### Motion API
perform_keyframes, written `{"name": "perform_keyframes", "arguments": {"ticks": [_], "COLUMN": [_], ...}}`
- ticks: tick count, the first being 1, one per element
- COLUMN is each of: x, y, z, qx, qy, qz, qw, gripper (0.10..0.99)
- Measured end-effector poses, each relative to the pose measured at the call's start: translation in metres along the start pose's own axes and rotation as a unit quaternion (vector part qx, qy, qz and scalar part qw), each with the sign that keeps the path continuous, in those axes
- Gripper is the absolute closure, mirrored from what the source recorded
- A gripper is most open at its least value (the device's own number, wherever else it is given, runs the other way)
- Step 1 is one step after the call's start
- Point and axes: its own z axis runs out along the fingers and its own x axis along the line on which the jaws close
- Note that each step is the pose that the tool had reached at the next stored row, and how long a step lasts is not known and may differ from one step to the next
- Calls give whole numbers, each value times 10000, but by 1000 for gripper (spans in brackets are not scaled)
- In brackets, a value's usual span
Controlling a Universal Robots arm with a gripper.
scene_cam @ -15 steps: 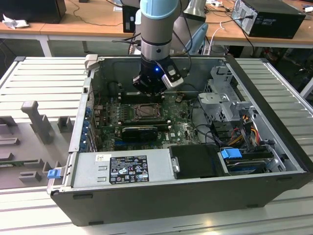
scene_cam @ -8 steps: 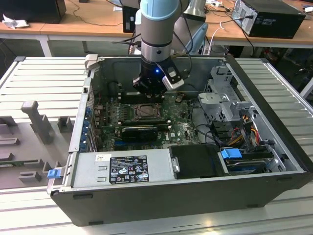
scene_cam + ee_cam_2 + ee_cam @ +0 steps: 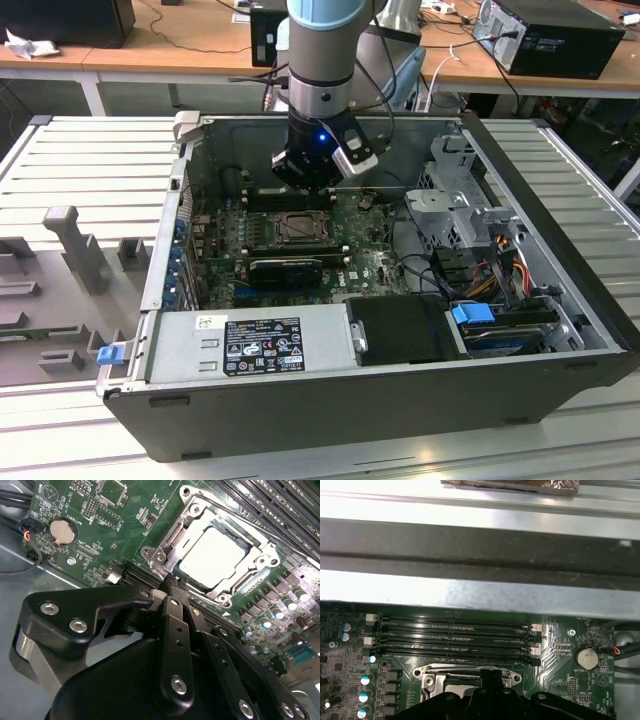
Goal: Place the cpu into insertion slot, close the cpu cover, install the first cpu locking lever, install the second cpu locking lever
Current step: 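Install the second cpu locking lever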
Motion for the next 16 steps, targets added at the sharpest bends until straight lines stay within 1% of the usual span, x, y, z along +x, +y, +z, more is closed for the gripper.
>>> {"name": "perform_keyframes", "arguments": {"ticks": [2, 6, 11, 12, 13, 16], "x": [-1, 0, -4, -3, -2, 1], "y": [0, -39, -35, -40, -49, -107], "z": [-12, -21, -105, -108, -109, -116], "qx": [-1, 1, 0, 0, 0, 1], "qy": [-1, 0, -1, -1, -2, -1], "qz": [3, 13, 12, 12, 14, 14], "qw": [10000, 10000, 10000, 10000, 10000, 10000], "gripper": [980, 980, 980, 980, 980, 980]}}
